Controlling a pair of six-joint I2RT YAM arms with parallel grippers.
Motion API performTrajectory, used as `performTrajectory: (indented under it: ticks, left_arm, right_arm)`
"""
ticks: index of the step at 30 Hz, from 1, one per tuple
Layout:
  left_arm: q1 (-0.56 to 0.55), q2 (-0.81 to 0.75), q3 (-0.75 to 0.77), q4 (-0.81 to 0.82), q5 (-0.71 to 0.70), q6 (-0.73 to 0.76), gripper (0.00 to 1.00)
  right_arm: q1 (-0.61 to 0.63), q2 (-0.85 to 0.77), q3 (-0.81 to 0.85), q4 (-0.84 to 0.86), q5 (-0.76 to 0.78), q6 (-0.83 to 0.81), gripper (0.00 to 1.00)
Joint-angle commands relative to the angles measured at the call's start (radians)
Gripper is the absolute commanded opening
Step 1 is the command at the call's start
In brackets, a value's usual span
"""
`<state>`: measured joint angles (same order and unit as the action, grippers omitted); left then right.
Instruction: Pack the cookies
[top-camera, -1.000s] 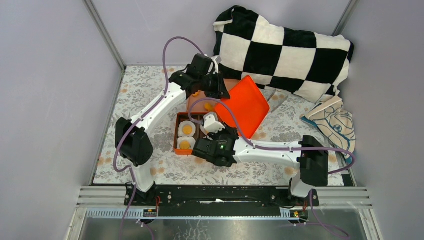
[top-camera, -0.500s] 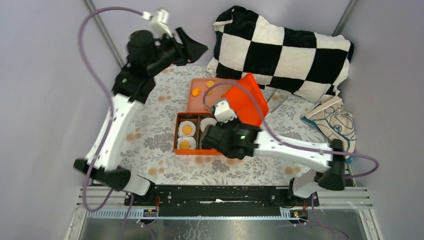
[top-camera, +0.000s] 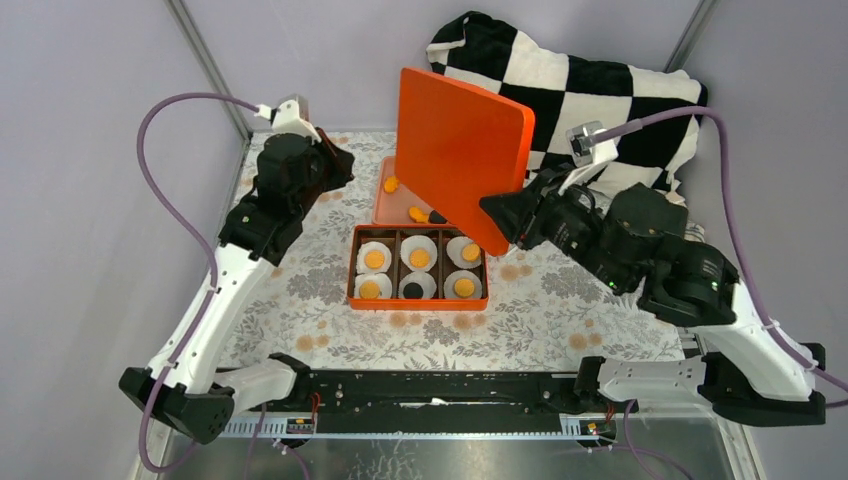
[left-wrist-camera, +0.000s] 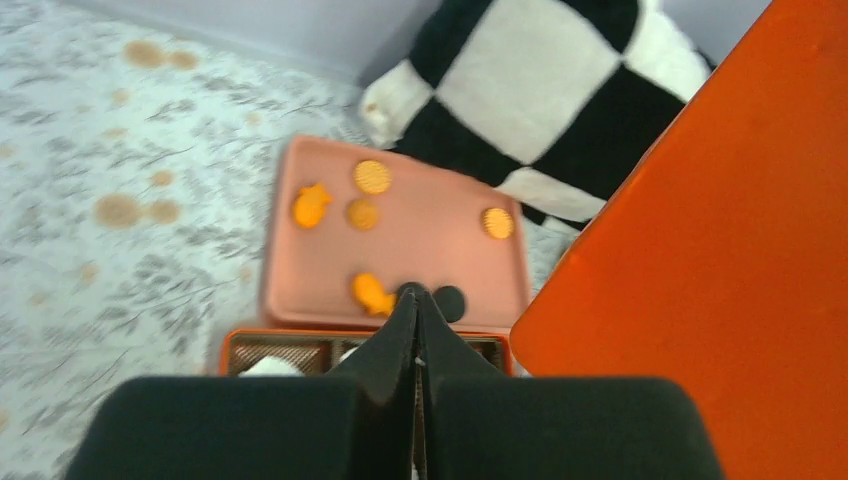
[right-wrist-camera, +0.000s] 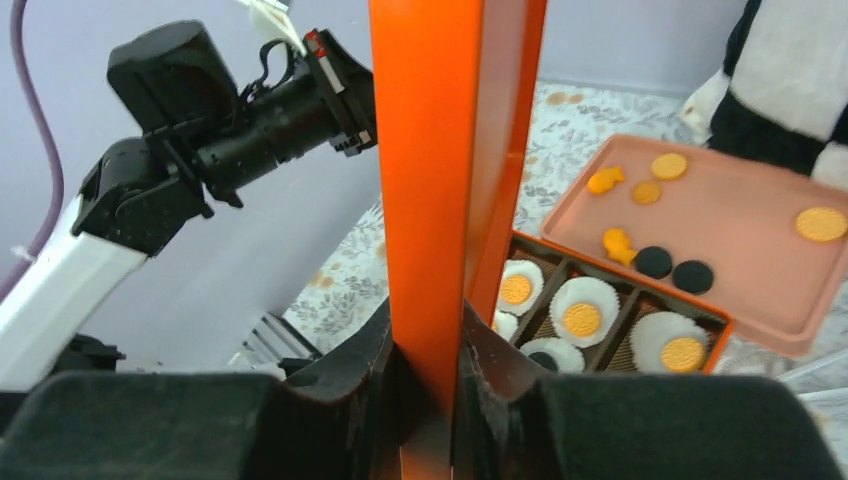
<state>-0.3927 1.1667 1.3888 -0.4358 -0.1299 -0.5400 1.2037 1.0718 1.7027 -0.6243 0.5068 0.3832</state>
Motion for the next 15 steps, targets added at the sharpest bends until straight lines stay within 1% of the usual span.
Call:
performTrajectory:
  ticks: [1,4,6,8,10,11,15]
  left_arm:
    - [-0.001,-0.111,-0.032,-0.028,-0.207,-0.001,0.0]
    - [-0.006,-0.149,-0.038,-0.054,-0.28,0.01,0.0]
    - [-0.006,-0.159,-0.05,-0.058,-0.291,0.018,0.0]
    - [-0.008,-0.153,-0.062,-0.07,-0.293,0.019,0.0]
    - [-0.012,-0.137,-0.071,-0.098,-0.294,0.017,0.0]
    - [-0.018,-0.132,-0.08,-0.108,-0.299,0.016,0.0]
    - [-0.037,-0.13,-0.148,-0.11,-0.32,0.008,0.0]
  right_arm:
    - [-0.161,0.015,-0.112,0.131,-0.329,0.183,0.0]
    - [-0.298,0.03,-0.238,0.184,-0.517,0.308,0.0]
    - [-0.418,0.037,-0.378,0.324,-0.688,0.389,0.0]
    - [-0.496,0.048,-0.524,0.52,-0.83,0.447,0.0]
    - [-0.537,0.075,-0.594,0.61,-0.874,0.447,0.0]
    - [-0.551,0.093,-0.603,0.646,-0.889,0.434,0.0]
    - [-0.569,0.164,-0.616,0.709,-0.933,0.391,0.0]
